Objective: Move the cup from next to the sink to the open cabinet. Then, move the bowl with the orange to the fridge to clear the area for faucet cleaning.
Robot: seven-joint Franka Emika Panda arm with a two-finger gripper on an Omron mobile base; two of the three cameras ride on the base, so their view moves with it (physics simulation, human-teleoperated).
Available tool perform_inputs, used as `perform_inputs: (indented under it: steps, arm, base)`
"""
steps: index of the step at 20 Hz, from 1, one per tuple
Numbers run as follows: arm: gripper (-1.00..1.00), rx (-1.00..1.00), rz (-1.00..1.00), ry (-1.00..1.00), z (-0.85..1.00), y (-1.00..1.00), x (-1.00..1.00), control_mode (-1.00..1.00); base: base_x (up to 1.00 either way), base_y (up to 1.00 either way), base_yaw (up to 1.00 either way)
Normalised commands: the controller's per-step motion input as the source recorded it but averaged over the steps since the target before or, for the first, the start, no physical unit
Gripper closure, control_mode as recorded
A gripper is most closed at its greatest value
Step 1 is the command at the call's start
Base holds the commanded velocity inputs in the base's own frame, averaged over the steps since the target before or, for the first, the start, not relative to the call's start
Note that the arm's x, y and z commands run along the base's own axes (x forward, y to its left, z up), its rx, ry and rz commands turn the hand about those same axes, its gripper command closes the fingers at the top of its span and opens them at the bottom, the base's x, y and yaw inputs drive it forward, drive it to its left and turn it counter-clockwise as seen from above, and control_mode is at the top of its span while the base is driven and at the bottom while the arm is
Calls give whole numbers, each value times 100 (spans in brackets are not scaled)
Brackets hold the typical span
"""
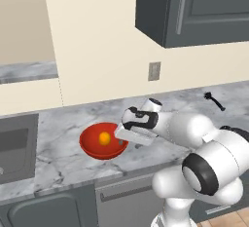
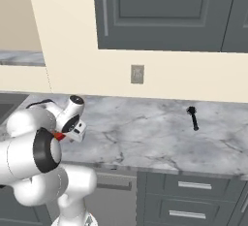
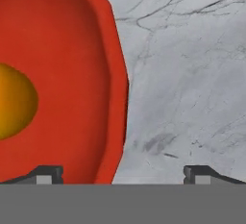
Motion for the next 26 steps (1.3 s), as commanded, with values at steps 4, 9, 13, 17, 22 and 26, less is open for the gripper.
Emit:
perform_inputs:
  steps: [4,9,13,17,22,26]
  arm:
    - [-100,0,0,0,-16,14,35,-100]
    - [-100,0,-1,0,-2,6,48,-100]
    - [100,0,-1,0,-6,4,30,-100]
    - [100,0,0,0,0,0,1,-100]
    - [100,0,0,-3,9,0,-14,-100]
    - [100,3,-1,-16,85,0,-43,-100]
  base:
    - [0,0,0]
    - [0,0,0]
    - [0,0,0]
    - [0,0,0]
    - [0,0,0]
    - [0,0,0]
